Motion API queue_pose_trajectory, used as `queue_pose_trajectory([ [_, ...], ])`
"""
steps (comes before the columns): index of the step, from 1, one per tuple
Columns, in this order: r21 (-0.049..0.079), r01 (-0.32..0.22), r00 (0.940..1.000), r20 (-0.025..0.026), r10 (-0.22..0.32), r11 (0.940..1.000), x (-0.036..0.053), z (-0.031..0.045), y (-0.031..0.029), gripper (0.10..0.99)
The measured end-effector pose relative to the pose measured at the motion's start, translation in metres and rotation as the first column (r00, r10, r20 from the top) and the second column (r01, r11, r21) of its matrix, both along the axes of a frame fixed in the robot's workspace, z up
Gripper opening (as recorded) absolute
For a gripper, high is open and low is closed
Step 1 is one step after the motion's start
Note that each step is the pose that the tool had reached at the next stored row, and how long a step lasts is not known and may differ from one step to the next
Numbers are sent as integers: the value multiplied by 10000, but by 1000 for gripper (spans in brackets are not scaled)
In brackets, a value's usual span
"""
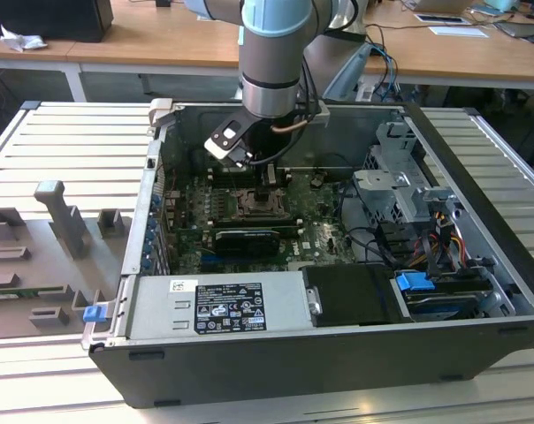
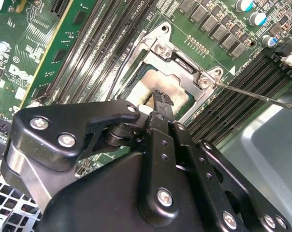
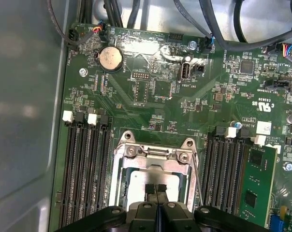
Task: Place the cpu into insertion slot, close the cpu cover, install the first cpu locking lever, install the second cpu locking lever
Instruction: 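Install the first cpu locking lever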
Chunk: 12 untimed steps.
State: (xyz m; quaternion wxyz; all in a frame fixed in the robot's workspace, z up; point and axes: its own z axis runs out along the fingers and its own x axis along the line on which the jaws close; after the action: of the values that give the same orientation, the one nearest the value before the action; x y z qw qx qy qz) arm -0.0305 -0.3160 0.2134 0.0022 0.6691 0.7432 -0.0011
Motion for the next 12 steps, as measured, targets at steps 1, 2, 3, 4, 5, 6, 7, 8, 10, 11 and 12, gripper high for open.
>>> queue_pose_trajectory([
  [1, 0, 0, 10000, 0, 0, 10000, 0, 3, 0, 106],
  [2, 1, 0, 10000, 0, 0, 10000, 0, 6, 0, 106],
  [3, 1, 0, 10000, 0, 0, 10000, 0, 7, 0, 106],
  [4, 0, 0, 10000, 0, 0, 10000, 0, 11, 0, 106],
  [5, -1, 0, 10000, -1, 0, 10000, 0, 14, 0, 106],
  [6, -2, 0, 10000, -1, 0, 10000, 0, 18, 0, 106],
  [7, -1, 0, 10000, -1, 0, 10000, 0, 25, 0, 106],
  [8, -1, 0, 10000, 0, 0, 10000, 0, 30, 0, 106],
  [10, 0, 0, 10000, 0, 0, 10000, 0, 42, 0, 106],
  [11, -1, 0, 10000, 0, 0, 10000, 0, 48, 0, 106],
  [12, 0, 0, 10000, 0, 0, 10000, 0, 54, 0, 106],
])
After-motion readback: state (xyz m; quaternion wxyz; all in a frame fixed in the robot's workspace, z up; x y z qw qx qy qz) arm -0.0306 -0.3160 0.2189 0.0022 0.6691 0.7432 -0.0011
